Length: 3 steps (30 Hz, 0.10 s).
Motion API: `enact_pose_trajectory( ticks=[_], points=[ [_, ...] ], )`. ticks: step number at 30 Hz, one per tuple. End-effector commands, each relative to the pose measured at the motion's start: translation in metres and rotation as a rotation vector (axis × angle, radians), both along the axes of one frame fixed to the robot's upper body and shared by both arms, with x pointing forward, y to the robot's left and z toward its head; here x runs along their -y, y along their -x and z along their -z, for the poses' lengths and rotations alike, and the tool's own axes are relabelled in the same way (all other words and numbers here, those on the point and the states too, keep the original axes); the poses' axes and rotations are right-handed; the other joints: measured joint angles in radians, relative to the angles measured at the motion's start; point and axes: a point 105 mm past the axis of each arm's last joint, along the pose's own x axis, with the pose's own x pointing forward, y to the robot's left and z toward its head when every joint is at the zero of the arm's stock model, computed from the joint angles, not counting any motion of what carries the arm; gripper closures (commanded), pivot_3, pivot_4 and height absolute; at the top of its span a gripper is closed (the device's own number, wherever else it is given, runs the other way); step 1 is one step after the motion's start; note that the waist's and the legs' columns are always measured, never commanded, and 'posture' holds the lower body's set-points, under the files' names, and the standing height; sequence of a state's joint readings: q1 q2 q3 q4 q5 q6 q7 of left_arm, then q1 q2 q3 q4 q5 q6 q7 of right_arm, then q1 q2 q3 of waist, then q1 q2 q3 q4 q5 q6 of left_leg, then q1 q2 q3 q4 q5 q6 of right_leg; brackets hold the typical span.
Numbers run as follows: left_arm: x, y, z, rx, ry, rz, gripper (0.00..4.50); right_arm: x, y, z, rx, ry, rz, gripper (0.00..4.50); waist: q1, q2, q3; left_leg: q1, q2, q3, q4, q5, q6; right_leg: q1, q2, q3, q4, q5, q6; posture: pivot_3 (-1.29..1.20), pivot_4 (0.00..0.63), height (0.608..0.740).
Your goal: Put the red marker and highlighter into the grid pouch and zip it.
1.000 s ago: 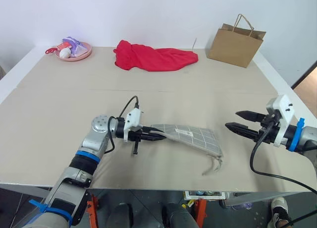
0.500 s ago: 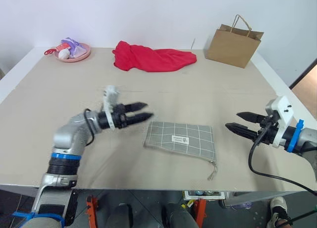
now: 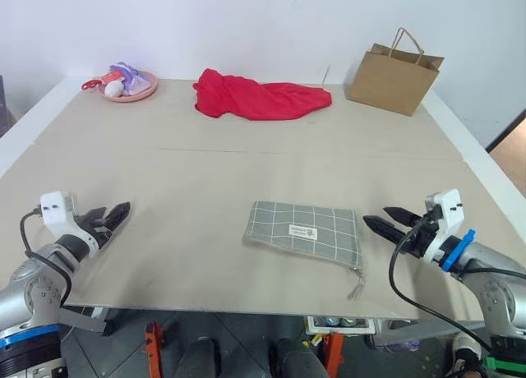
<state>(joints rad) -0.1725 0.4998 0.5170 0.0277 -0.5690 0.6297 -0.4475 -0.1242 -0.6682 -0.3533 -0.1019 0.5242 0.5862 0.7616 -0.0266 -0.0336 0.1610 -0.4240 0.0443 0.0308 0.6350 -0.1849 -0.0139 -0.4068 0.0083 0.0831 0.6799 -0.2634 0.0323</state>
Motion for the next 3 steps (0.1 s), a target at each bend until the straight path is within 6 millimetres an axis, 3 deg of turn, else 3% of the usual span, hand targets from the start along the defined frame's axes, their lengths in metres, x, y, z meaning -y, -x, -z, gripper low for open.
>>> enact_pose_trajectory(
  ticks=[1,3],
  points=[
    [0.0067,-0.0071,-0.0251,0.086,-0.059,0.037,0.95,0.0039,-0.0041,-0.013,0.041,0.016,0.004,0.97,0.0,-0.001,0.0,0.0,0.0,0.001,0.0,0.0,0.0,0.0,0.0,0.0,0.0,0.0,0.0,0.0,0.15,0.74],
    [0.0094,-0.0097,-0.0305,0.106,-0.037,0.047,0.95,0.0046,-0.0047,-0.0121,0.039,0.022,0.005,0.97,0.0,-0.001,-0.001,0.0,0.0,0.002,0.0,0.001,0.001,0.0,0.0,0.0,0.0,0.0,0.0,0.0,0.15,0.74]
  ],
)
